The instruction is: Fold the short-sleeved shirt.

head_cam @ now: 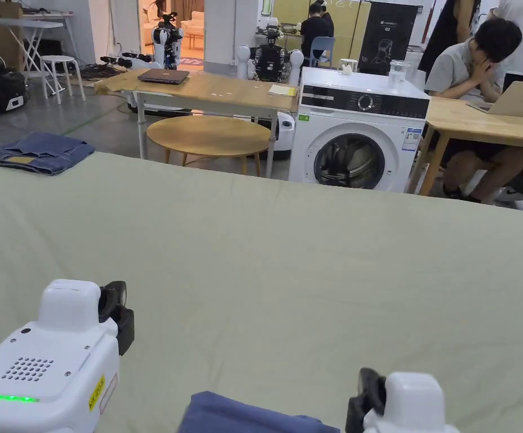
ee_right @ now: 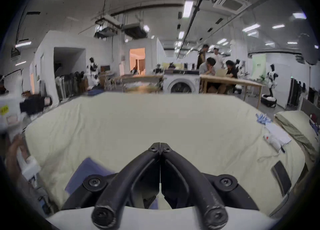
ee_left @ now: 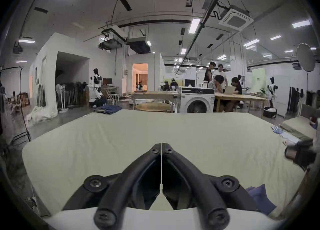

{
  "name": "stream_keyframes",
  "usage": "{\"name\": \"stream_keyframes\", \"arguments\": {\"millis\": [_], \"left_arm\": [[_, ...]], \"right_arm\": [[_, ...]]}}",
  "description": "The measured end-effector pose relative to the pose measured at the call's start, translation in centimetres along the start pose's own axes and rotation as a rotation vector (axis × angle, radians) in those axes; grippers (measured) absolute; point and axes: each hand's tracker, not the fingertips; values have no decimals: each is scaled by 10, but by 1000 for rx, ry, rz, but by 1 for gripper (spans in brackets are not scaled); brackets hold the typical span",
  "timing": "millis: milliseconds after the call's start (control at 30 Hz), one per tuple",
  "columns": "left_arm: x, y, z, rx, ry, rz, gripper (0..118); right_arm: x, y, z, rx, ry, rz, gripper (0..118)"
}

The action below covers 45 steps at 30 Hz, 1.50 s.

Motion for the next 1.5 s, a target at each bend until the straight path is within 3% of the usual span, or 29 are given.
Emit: {"name": "stream_keyframes", "arguments": {"millis": [200,300,400,467,600,633,700,733,767,833,1000,1233,1300,1433,1500], "left_arm": [[-1,-14,5,-65,-27,4,0],[-9,-27,1,-191,-78,50,0],[-17,-45,0,-279,-118,88,0],[-23,-55,-2,-374,-159,117,0],[-40,-71,-12,-523,-286,252,2],[-43,-73,-16,-562,-322,286,10],[-56,-80,-25,-628,-449,401,51],[-61,-83,-30,-665,-497,456,65],[-66,-85,-35,-698,-552,510,74],[-76,-89,-43,-727,-626,588,80],[-79,-100,-67,-833,-773,676,80],[-28,-152,-108,-1038,-957,788,80],[-17,-155,-113,-987,-1027,818,80],[-3,-154,-114,-980,-1002,806,70],[-3,-156,-112,-989,-907,709,33]], "right_arm": [[-22,-52,-25,-228,89,45,0],[-28,-77,-49,-343,26,53,0],[-28,-85,-50,-295,17,38,0],[-32,-82,-48,-300,8,73,0],[-25,-80,-48,-303,27,47,0],[-24,-79,-48,-307,34,44,0],[-21,-77,-49,-317,46,41,0],[-20,-76,-50,-321,51,42,0],[-19,-75,-50,-326,56,42,0],[-18,-74,-51,-333,63,40,0],[-20,-74,-52,-339,62,43,0],[-19,-74,-52,-338,59,36,0],[-18,-74,-52,-340,61,27,0],[-16,-73,-52,-345,67,16,0],[-15,-73,-53,-346,69,10,0]]}}
